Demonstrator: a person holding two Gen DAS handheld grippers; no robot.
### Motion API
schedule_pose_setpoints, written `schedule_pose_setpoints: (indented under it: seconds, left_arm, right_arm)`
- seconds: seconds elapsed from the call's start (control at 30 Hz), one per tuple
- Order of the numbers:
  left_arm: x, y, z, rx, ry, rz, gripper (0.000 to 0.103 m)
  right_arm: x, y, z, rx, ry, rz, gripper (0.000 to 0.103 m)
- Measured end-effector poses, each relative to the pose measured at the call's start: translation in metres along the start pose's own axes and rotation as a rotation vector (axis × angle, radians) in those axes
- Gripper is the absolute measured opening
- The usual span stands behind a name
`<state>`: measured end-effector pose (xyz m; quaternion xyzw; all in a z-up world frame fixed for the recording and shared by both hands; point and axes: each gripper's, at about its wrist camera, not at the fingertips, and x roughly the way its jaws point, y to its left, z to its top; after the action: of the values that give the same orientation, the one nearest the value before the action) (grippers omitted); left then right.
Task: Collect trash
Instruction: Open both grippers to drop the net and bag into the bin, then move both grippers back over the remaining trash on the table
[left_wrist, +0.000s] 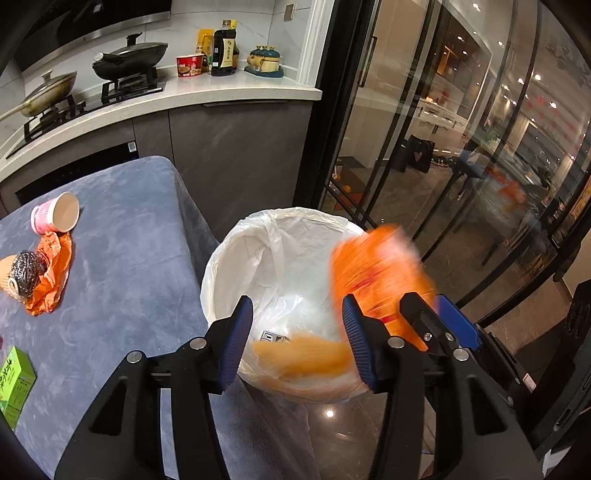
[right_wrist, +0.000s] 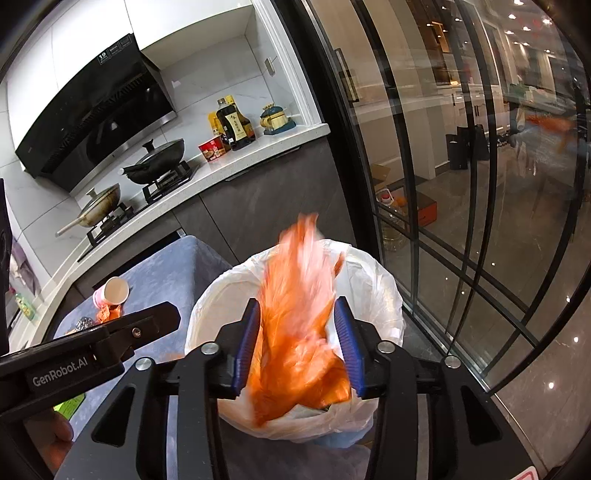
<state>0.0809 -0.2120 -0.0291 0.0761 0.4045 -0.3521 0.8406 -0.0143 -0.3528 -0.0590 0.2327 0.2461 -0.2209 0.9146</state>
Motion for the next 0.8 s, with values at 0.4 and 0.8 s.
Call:
schedule_pose_setpoints:
  seconds: [0.4,0.8]
  left_arm:
    - [-0.005,0.011,0.0,-0.029,-0.002,0.013,0.048]
    - [-0.027,0.038,-0.004,-0.08,-0.031,0.03,0.048]
  right_arm:
    - [-0.003,0.004,0.002,-0.008,-0.01,0.002,0.046]
    - [-0.015,0.028,0.001,-0.051,-0.026,0.032,0.047]
